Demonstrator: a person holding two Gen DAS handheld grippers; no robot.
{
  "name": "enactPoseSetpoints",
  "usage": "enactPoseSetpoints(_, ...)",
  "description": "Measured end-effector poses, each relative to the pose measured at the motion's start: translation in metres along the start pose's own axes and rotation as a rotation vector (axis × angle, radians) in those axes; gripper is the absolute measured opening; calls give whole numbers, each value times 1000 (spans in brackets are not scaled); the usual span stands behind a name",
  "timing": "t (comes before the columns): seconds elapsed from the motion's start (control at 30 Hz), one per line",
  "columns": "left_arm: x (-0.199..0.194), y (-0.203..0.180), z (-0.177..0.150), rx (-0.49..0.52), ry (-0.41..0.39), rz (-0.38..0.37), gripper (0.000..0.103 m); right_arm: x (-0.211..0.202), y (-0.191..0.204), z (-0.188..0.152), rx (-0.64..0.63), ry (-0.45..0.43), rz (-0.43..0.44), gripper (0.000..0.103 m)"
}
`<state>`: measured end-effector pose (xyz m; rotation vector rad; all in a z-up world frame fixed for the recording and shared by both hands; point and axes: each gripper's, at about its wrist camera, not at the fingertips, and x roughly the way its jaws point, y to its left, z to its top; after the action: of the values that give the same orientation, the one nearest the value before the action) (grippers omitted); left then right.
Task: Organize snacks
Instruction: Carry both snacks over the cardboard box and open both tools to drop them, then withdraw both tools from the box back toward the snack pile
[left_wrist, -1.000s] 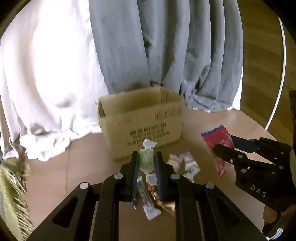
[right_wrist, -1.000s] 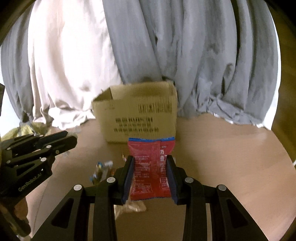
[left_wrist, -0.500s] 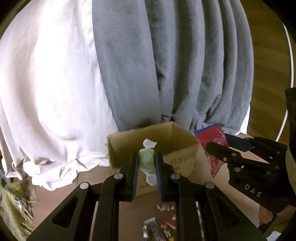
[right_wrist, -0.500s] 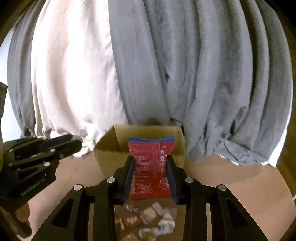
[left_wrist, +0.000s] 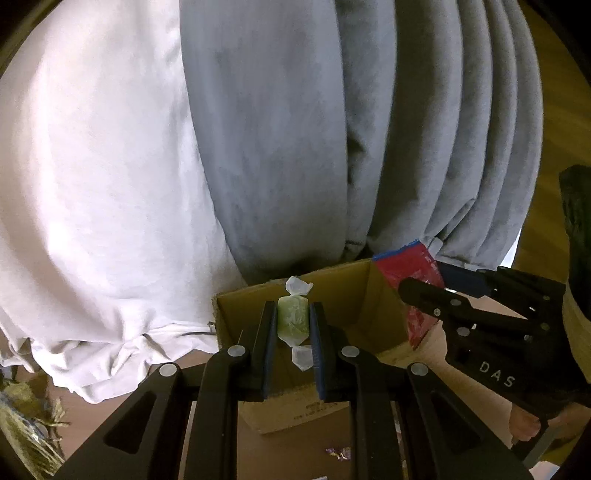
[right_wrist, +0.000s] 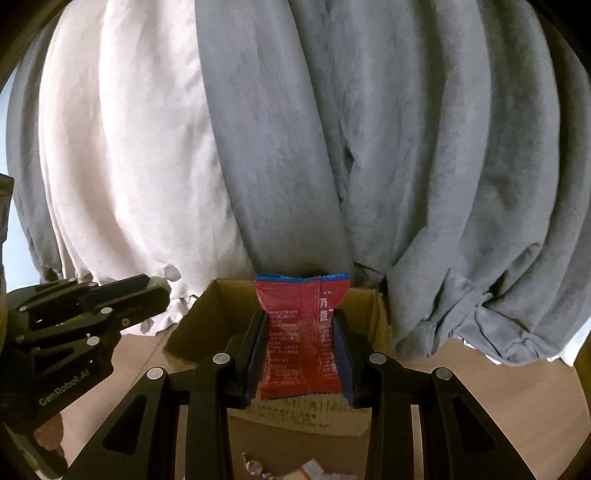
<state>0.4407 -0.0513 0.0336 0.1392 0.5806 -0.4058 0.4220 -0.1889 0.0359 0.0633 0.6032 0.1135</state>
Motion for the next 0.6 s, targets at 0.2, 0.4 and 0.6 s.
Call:
enactPoseSetpoints(0.2,32,6,6,-21,49,-6,20,33,-12,9,26,51,23,36)
enactPoseSetpoints(0.4,42,8,6,-33,52,33,56,59,-21,7,39,108,28,42)
enactPoseSetpoints(0.6,32,11,3,-34,39,78,66,56,-25,1,42,115,-18,60)
